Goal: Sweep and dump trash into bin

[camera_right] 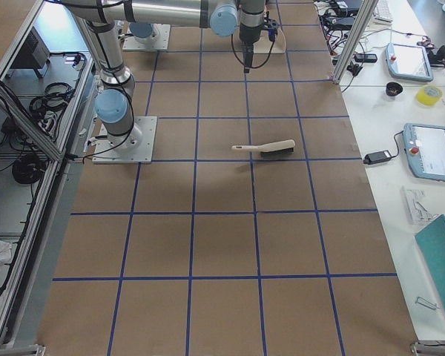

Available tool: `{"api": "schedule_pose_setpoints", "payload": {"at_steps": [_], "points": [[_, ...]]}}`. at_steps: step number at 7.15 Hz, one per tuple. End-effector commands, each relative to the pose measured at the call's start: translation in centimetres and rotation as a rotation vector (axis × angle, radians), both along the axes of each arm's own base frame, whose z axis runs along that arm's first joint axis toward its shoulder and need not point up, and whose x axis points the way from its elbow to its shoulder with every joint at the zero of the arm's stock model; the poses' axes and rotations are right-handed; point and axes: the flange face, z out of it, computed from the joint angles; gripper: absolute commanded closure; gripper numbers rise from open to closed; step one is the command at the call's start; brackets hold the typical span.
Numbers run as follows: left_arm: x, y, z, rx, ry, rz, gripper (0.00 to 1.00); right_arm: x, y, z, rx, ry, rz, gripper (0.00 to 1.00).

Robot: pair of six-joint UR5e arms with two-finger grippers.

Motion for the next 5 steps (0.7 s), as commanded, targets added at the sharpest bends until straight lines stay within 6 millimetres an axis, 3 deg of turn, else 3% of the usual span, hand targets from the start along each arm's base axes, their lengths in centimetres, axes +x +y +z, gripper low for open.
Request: {"api": "schedule_pose_setpoints", "payload": {"at_steps": [1, 2, 4, 5], "points": [[-3.6, 2.4, 2.0, 0.088, -0.01, -0.248, 0.0, 0.0, -0.1, -0.3, -0.002, 0.0, 0.007, 0.0], [-5.4, 3.1, 2.5, 0.083, 0.074, -0.314, 0.0, 0.0, -0.3, -0.2, -0.022, -0.001, 0.01, 0.0], [-7.9, 5.6, 3.3, 0.19, 0.072, -0.529, 0.0, 0.0, -0.3, -0.2, -0.022, -0.001, 0.009, 0.0], [-8.5, 6.6, 3.5, 0.198, 0.072, -0.556, 0.0, 0.0, -0.2, -0.3, -0.019, -0.002, 0.007, 0.0]]}}
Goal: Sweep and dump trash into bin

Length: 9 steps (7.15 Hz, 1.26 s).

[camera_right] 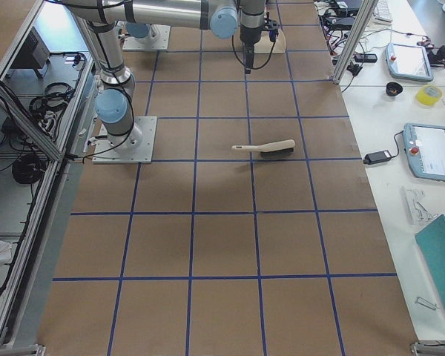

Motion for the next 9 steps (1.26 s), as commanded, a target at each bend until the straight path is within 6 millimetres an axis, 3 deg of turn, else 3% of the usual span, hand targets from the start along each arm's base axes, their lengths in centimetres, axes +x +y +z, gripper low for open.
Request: {"api": "schedule_pose_setpoints", "payload": {"at_steps": [1, 2, 3, 6, 9], "points": [[-2.2, 2.5, 0.6, 0.03, 0.044, -0.109, 0.0, 0.0, -0.1, -0.4, 0.006, 0.001, 0.0, 0.0], [-3.6, 3.2, 0.3, 0.043, 0.054, -0.142, 0.0, 0.0, -0.2, -0.2, -0.006, 0.0, 0.003, 0.0], [-4.4, 3.7, 0.7, 0.04, 0.047, -0.211, 0.0, 0.0, -1.2, 1.3, -0.099, -0.003, -0.001, 0.0], [-4.1, 3.8, -1.9, 0.087, 0.027, -0.227, 0.0, 0.0, -0.8, 2.5, -0.137, 0.0, -0.009, 0.0], [-3.9, 4.4, -2.6, 0.098, 0.002, -0.223, 0.0, -0.3, 0.0, 4.2, -0.172, -0.005, -0.013, 0.0]]}}
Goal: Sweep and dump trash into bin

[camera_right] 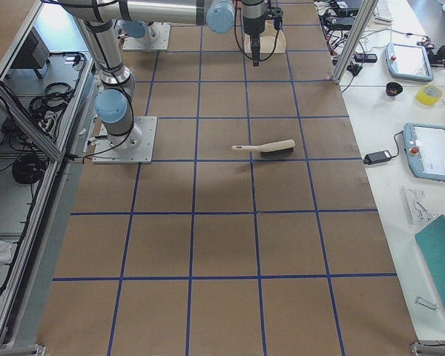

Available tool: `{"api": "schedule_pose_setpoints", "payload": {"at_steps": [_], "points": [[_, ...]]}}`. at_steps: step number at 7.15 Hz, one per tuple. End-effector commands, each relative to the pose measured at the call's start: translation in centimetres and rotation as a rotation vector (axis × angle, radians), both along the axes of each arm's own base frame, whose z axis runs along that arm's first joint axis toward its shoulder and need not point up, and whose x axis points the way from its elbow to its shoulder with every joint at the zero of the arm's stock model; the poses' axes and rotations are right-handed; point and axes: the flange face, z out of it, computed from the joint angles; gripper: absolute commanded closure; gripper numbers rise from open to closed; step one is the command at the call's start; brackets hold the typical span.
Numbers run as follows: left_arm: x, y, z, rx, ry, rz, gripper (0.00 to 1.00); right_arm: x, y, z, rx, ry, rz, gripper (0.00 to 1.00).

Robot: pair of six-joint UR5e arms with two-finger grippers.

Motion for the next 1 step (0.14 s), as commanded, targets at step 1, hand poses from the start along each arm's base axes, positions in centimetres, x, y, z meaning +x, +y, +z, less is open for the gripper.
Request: {"api": "schedule_pose_setpoints", "payload": {"at_steps": [1], "points": [[0.07, -0.04, -0.59, 0.009, -0.007, 0.001, 0.0, -0.1, 0.72, 1.37, -0.025, 0.002, -0.001, 0.0]]}}
